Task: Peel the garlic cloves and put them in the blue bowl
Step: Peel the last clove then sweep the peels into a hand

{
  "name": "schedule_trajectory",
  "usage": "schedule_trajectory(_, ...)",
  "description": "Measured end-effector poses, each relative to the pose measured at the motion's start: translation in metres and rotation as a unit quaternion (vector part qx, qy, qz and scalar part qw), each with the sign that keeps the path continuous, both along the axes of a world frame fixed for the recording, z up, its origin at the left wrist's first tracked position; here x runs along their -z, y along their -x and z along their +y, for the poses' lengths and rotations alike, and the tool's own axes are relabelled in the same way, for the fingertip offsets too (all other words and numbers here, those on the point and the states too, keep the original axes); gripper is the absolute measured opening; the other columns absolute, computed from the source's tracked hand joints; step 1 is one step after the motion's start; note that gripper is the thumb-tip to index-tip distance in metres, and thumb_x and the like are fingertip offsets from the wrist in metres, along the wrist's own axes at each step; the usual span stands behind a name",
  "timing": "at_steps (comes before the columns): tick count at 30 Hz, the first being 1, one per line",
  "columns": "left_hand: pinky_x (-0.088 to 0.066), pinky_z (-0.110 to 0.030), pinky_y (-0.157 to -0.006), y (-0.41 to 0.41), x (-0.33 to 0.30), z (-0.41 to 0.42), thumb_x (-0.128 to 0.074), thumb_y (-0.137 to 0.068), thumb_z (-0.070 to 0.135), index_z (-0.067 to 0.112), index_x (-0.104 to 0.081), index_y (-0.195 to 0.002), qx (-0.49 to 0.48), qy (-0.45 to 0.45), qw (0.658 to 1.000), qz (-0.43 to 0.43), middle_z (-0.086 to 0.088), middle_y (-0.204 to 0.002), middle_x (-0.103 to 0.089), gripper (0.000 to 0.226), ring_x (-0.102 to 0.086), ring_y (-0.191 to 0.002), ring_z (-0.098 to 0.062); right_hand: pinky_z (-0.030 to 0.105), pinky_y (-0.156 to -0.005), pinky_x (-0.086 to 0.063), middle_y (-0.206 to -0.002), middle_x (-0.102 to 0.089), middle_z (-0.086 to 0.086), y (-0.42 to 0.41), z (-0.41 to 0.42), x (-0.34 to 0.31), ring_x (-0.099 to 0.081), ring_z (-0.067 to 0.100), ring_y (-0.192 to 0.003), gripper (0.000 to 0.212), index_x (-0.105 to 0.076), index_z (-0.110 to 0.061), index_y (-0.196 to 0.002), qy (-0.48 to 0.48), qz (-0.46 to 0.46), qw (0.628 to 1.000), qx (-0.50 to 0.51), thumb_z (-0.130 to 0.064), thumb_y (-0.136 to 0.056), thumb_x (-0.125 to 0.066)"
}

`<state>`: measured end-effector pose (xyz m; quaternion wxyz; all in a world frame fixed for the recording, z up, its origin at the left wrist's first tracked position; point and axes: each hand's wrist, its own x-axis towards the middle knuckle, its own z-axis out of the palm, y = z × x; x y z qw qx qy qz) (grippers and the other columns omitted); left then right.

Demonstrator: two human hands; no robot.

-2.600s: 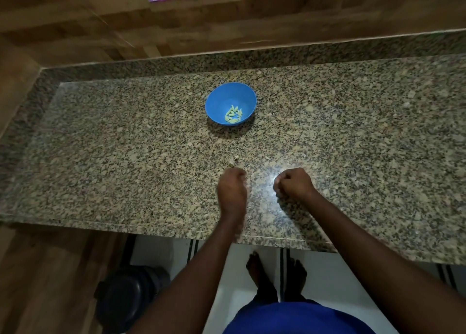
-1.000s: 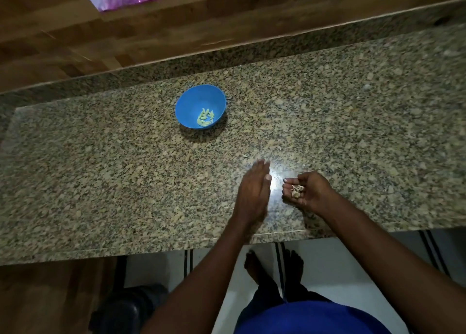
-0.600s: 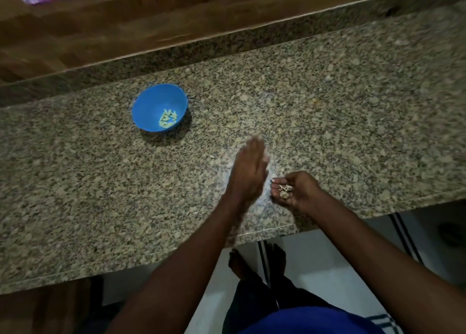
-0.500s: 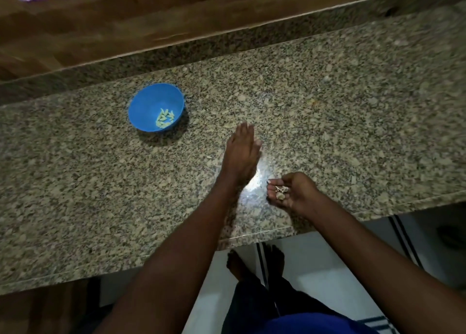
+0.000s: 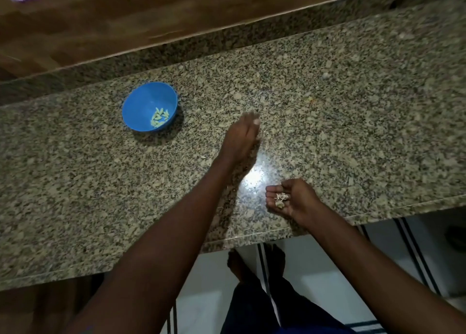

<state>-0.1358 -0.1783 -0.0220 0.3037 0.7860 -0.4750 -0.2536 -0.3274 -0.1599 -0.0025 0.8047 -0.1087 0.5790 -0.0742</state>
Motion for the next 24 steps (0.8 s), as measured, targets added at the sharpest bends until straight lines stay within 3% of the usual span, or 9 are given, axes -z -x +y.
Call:
schedule_trajectory(3, -0.025, -0.046, -0.121, -0.007, 0.017, -0.037, -0.022, -0.107, 0.038, 0.006, -0.036, -0.154, 0.096, -0.078, 0.982, -0.142, -0.020, -0.161, -0.031, 0.058, -0.028, -0.149, -0.033, 0.030, -0.051, -0.049, -0.085, -0.057, 0.016, 0.005, -0.003, -0.001, -0.052, 0.025, -0.067, 0.033, -0.061, 0.006, -0.106, 0.003, -0.008, 1.000, 0.001, -0.015, -0.103, -0.035)
schedule_trajectory(6, -0.008, -0.040, -0.126, 0.021, 0.029, -0.016, -0.017, -0.108, 0.038, 0.010, -0.019, -0.159, 0.175, -0.073, 0.968, -0.165, -0.013, -0.168, -0.013, 0.059, -0.009, -0.155, -0.025, 0.034, -0.058, -0.054, -0.089, -0.062, 0.021, 0.009, -0.010, 0.000, -0.057, 0.028, -0.068, 0.042, -0.064, 0.015, -0.100, 0.016, 0.007, 1.000, -0.013, -0.016, -0.103, -0.037)
schedule_trajectory(9, -0.011, -0.031, -0.124, 0.044, 0.024, 0.029, -0.018, -0.107, 0.040, 0.016, -0.029, -0.158, 0.230, -0.044, 0.968, -0.090, -0.006, -0.166, -0.022, 0.057, -0.017, -0.154, -0.017, 0.030, -0.050, -0.056, -0.084, -0.062, 0.019, 0.011, -0.018, -0.001, -0.057, 0.029, -0.065, 0.043, -0.064, 0.014, -0.094, 0.010, 0.002, 1.000, -0.008, -0.017, -0.104, -0.037)
schedule_trajectory(11, -0.033, -0.035, -0.116, 0.041, 0.015, 0.037, -0.026, -0.109, 0.041, 0.018, -0.047, -0.150, 0.161, -0.005, 0.987, -0.013, -0.007, -0.156, -0.044, 0.051, -0.043, -0.142, -0.019, 0.032, -0.052, -0.058, -0.087, -0.063, 0.020, 0.009, -0.022, -0.001, -0.059, 0.030, -0.068, 0.044, -0.065, 0.014, -0.096, 0.007, -0.004, 1.000, -0.014, -0.018, -0.104, -0.037)
schedule_trajectory(13, -0.045, -0.040, -0.108, 0.025, 0.007, 0.017, -0.030, -0.108, 0.043, 0.018, -0.054, -0.144, 0.066, 0.029, 0.997, 0.013, -0.011, -0.148, -0.054, 0.050, -0.056, -0.130, -0.022, 0.034, -0.055, -0.060, -0.090, -0.065, 0.022, 0.007, -0.025, 0.001, -0.061, 0.031, -0.072, 0.046, -0.066, 0.015, -0.096, 0.011, -0.010, 1.000, -0.023, -0.019, -0.104, -0.037)
schedule_trajectory(16, -0.026, -0.045, -0.121, -0.003, 0.005, -0.042, -0.028, -0.110, 0.036, 0.013, -0.038, -0.154, 0.069, -0.037, 0.995, -0.055, -0.015, -0.162, -0.032, 0.051, -0.030, -0.149, -0.029, 0.035, -0.057, -0.061, -0.095, -0.066, 0.024, 0.005, -0.026, 0.007, -0.063, 0.033, -0.077, 0.047, -0.067, 0.014, -0.094, 0.013, -0.014, 0.999, -0.033, -0.020, -0.105, -0.037)
schedule_trajectory(19, -0.010, -0.052, -0.125, 0.000, 0.020, -0.075, -0.018, -0.104, 0.046, 0.008, -0.019, -0.160, 0.132, -0.096, 0.975, -0.151, -0.017, -0.167, -0.012, 0.067, -0.008, -0.155, -0.028, 0.036, -0.060, -0.061, -0.096, -0.066, 0.025, 0.005, -0.025, 0.012, -0.063, 0.034, -0.081, 0.048, -0.067, 0.013, -0.094, 0.019, -0.016, 0.999, -0.033, -0.021, -0.106, -0.036)
schedule_trajectory(24, 0.002, -0.036, -0.124, 0.046, 0.025, -0.006, -0.011, -0.103, 0.046, 0.011, -0.011, -0.161, 0.273, -0.080, 0.946, -0.156, -0.011, -0.168, -0.005, 0.067, 0.000, -0.156, -0.021, 0.033, -0.052, -0.058, -0.088, -0.064, 0.022, 0.008, -0.015, 0.006, -0.060, 0.032, -0.072, 0.042, -0.063, 0.014, -0.097, 0.000, -0.029, 0.999, -0.021, -0.018, -0.104, -0.036)
